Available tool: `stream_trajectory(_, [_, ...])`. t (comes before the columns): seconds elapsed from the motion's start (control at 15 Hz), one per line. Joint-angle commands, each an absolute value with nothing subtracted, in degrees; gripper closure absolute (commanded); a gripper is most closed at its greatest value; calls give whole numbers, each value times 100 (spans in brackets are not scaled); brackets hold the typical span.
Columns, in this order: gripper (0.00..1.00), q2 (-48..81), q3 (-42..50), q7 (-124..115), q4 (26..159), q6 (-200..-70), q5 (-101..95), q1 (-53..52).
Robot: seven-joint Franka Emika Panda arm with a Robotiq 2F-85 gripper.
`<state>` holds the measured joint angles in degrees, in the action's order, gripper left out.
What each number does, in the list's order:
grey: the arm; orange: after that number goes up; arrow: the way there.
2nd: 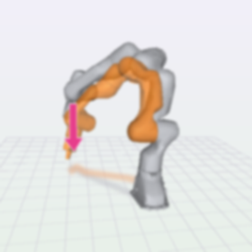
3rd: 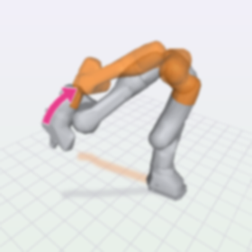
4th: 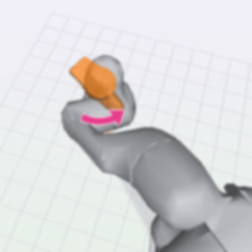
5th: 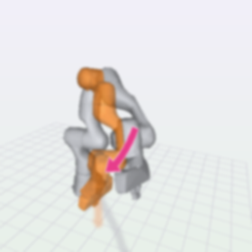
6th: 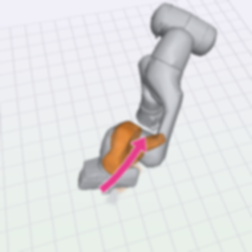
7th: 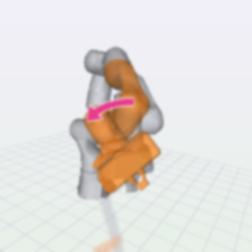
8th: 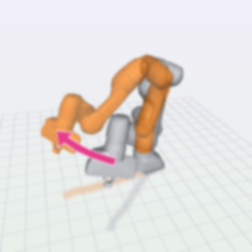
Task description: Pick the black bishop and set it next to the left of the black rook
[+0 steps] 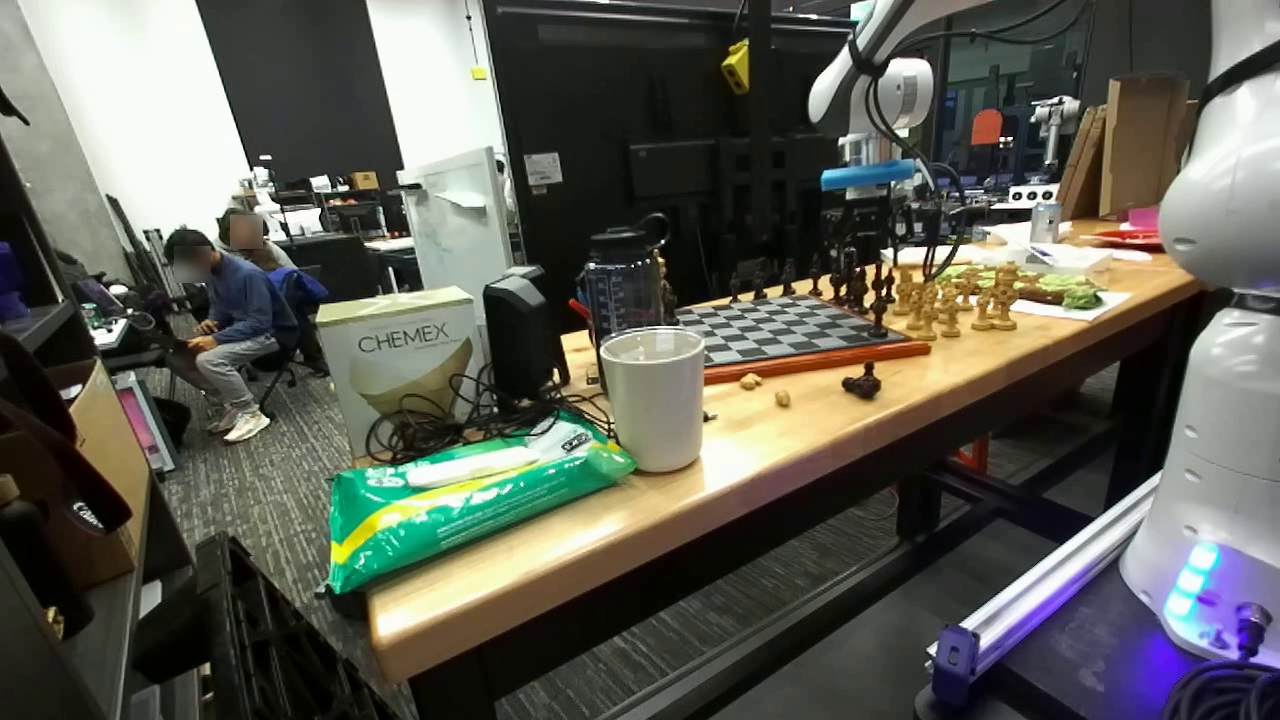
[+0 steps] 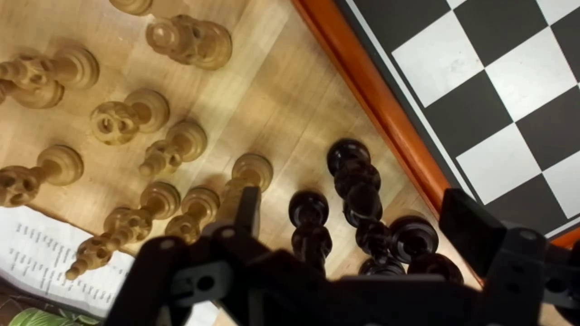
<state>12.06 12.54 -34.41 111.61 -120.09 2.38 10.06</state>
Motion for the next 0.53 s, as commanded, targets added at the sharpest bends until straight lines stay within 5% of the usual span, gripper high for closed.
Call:
stream_trajectory(0.0, [0,1241,1283,-3469,11064,-11906,201,973])
stream_trajectory(0.2, [0,1272,1284,-3438,11044,-11913,228,982])
stream_trajectory(0.33, [27,1286,1285,-3437,11032,-11909,229,981])
stream_trajectory(0.47, [39,1301,1286,-3438,11012,-11904,228,979])
